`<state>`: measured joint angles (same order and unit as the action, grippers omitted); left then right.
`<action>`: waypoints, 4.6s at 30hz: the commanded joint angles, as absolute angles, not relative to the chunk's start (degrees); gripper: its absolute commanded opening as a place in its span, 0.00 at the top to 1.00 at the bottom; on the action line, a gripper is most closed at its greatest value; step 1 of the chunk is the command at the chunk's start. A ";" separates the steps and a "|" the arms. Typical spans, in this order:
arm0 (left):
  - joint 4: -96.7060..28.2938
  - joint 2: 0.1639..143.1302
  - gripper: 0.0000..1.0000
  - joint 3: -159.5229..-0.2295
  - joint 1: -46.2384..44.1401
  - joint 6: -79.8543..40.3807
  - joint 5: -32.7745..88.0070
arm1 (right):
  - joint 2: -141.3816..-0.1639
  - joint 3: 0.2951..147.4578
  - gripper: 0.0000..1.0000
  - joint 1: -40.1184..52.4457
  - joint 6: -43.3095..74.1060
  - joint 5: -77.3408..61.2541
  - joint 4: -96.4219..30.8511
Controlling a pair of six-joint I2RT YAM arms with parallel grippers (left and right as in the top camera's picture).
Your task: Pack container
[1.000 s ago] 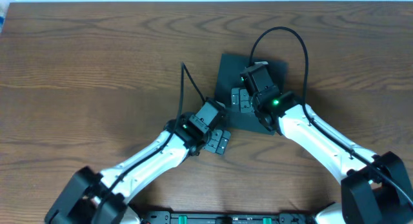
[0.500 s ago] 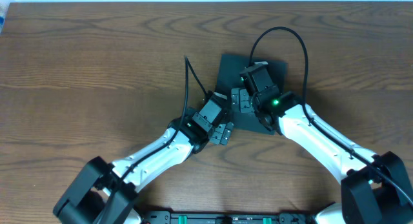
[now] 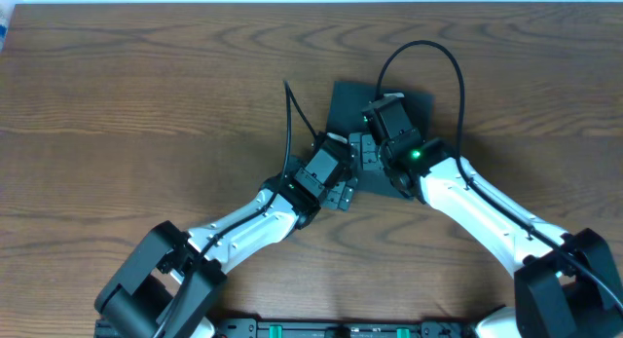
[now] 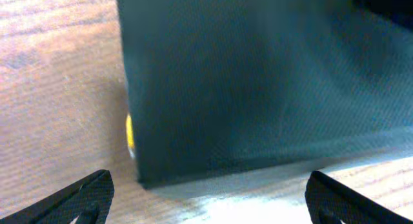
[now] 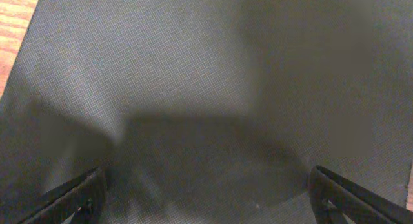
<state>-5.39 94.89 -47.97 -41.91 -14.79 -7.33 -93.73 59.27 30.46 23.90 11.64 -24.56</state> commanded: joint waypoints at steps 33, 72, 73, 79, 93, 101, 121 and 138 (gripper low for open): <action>-14.79 68.88 0.05 -47.75 -39.33 -10.74 -13.91 | -73.63 58.46 0.01 29.32 26.87 13.65 -36.16; 1.98 93.69 0.05 -48.93 -18.39 -16.73 7.53 | -93.89 58.46 0.01 3.53 28.14 12.60 -29.54; 1.98 93.69 0.04 -48.93 -18.61 -16.75 7.55 | -93.89 58.46 0.01 3.55 28.01 12.60 -29.15; 2.24 93.91 0.05 -48.93 -21.54 -16.49 7.35 | -94.04 58.46 0.01 3.73 28.03 11.31 -25.82; 0.19 95.24 0.04 -48.93 -23.70 -16.53 7.14 | -101.47 58.46 0.01 3.92 28.03 5.26 -21.89; -1.91 94.06 0.05 -48.93 -24.21 -19.05 7.75 | -102.32 58.46 0.01 6.81 28.01 3.99 -18.65; -6.59 90.17 0.05 -48.93 -24.73 -21.21 2.74 | -102.32 58.46 0.01 15.44 28.80 3.07 -15.90; -6.83 89.84 0.05 -48.93 -24.67 -19.29 0.82 | -102.32 58.46 0.01 16.58 30.20 2.70 -16.03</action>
<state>-8.38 91.42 -47.81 -23.83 -19.22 -0.67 -101.51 59.09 12.49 30.83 10.74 -15.14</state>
